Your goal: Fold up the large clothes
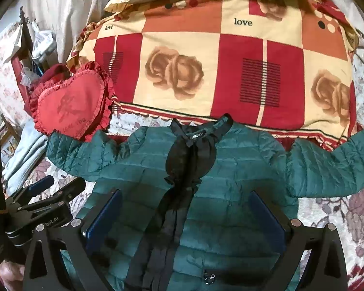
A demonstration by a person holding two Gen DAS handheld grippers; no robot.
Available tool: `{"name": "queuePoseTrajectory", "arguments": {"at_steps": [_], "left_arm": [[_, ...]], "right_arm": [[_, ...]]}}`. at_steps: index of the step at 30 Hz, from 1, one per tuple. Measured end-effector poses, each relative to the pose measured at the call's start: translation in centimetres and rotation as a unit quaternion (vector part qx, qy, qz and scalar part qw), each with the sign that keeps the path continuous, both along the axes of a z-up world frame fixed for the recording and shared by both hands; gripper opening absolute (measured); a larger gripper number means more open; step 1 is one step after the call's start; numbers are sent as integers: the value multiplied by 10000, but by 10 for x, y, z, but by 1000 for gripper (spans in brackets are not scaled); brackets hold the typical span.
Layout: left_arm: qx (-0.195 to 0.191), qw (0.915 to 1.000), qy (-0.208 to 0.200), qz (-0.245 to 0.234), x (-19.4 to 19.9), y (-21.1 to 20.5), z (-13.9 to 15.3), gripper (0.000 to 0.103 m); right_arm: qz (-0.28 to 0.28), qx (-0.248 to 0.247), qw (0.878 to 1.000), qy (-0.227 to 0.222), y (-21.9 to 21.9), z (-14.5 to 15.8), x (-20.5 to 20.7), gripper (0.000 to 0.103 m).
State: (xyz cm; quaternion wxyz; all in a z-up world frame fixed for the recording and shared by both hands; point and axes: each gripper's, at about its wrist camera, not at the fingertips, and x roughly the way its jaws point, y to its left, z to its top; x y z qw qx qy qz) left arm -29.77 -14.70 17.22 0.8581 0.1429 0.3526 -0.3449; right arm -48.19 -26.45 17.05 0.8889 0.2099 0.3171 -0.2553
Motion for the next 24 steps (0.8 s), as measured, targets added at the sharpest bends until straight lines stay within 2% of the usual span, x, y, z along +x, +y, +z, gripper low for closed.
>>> {"name": "queuePoseTrajectory", "arguments": {"at_steps": [3,4,8,12,14,17,24], "left_arm": [[18,10000,-12,-3,-2,0,-5,90],[39,10000,-11,-15,-3,-1,-7,90],[84,10000,-3,-20,-6,-2,-12,90],[60,10000,23,19,-6,-2,-13,90],[39,10000,60,52,-3,-1,-13,90],[27,9999,80,118,0,0,-14,90],[87,9999,-18,134,0,-2,-17,90]], "right_arm": [[-19,18,10000,-7,-2,-2,-2,103],[104,416,9989,188,-3,-6,6,103],[58,685,9973,278,-4,-14,11,103],[-30,532,9977,412,-3,-16,16,103],[2,412,9990,190,1,-17,12,103],[9,529,9986,69,-1,-19,11,103],[-155,427,9984,336,-1,-26,16,103]]}}
